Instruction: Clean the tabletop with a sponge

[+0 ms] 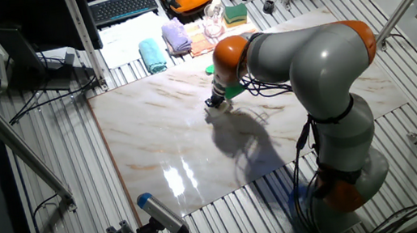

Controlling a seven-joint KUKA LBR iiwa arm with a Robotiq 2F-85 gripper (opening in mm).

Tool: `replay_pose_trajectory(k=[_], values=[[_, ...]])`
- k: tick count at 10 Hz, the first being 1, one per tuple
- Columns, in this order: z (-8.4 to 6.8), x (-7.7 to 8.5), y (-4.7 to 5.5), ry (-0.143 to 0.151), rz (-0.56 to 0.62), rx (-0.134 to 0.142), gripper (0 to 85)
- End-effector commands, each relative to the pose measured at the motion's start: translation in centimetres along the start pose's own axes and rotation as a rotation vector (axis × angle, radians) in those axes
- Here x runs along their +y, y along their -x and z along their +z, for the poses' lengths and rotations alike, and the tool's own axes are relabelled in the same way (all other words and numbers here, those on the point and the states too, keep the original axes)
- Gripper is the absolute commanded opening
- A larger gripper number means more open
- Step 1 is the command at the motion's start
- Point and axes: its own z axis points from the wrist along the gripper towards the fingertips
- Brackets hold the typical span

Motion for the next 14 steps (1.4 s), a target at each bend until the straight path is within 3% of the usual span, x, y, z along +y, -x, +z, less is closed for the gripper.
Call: replay_pose_trajectory(k=[1,9,14], values=[[0.0,0.4,0.1,-0.005,0.008,0.001,0.0],[0.4,5.7,0.5,-0.006,0.090,0.015,0.0],[0.1,8.8,1.8,-0.009,0.133,0.026,0.0]])
